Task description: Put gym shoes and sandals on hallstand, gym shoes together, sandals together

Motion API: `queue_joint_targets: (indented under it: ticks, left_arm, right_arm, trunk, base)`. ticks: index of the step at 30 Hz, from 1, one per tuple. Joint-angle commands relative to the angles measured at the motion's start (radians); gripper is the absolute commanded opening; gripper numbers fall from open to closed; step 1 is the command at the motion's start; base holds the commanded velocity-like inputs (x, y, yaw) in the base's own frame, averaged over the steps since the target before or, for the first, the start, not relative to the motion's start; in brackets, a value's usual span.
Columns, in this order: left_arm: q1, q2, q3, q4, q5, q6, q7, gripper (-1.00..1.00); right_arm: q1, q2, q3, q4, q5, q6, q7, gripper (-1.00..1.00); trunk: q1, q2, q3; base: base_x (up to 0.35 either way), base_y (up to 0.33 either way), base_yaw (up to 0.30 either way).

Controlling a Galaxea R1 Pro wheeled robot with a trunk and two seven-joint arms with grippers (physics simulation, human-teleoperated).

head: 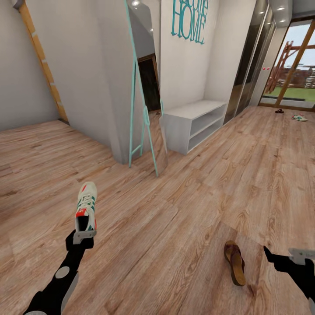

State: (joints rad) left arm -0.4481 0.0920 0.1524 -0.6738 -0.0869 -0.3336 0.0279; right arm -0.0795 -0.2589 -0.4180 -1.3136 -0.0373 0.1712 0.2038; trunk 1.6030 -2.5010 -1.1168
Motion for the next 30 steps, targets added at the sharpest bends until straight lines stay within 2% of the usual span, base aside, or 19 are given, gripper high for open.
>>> queue_joint_targets:
  ticks: [1,4,7,10,15,19,23,30]
  left_arm:
    - [-0.001,-0.001,0.002,0.0,-0.011,-0.002,0.003,-1.0]
    - [-0.002,-0.008,0.002,-0.001,-0.018,0.025,0.001,-1.0]
    - [-0.008,-0.013,0.001,-0.002,-0.017,0.071,-0.002,-1.0]
    - [-0.014,-0.022,-0.008,-0.004,-0.018,0.108,-0.004,-1.0]
    - [-0.03,-0.062,-0.043,-0.042,-0.02,0.146,-0.004,-1.0]
    - [-0.052,-0.088,-0.095,-0.119,-0.021,0.246,-0.001,-1.0]
    - [-0.06,-0.094,-0.124,-0.201,-0.02,0.323,0.001,-1.0]
    - [-0.06,-0.094,-0.127,-0.226,-0.019,0.334,0.007,-1.0]
  right_arm:
    - [-0.001,0.0,0.018,0.015,-0.003,-0.006,0.005,1.0]
    - [-0.001,0.001,0.092,0.109,-0.004,-0.088,0.004,1.0]
    - [-0.001,0.002,0.114,0.178,-0.004,-0.142,0.003,1.0]
    - [-0.001,0.012,0.121,0.227,-0.004,-0.18,0.003,1.0]
    - [-0.001,0.039,0.124,0.304,-0.003,-0.233,0.001,1.0]
    - [-0.001,0.078,0.125,0.332,-0.001,-0.277,0.001,1.0]
    - [-0.001,0.1,0.124,0.339,0.004,-0.288,0.002,1.0]
    - [0.0,0.102,0.123,0.338,0.005,-0.291,-0.001,1.0]
  trunk:
    - [0.0,0.0,-0.001]
    - [0.0,0.0,-0.001]
    - [0.0,0.0,-0.001]
    - [0.0,0.0,-0.001]
    - [0.0,0.0,-0.001]
    - [0.0,0.0,-0.001]
    - [0.0,0.0,-0.001]
    - [0.0,0.0,-0.001]
  base:
    - [0.0,0.0,0.0]
    - [0.0,0.0,0.0]
    - [0.0,0.0,0.0]
    - [0.0,0.0,0.0]
    - [0.0,0.0,0.0]
    - [0.0,0.0,0.0]
    - [0.0,0.0,0.0]
    - [0.155,0.0,0.0]
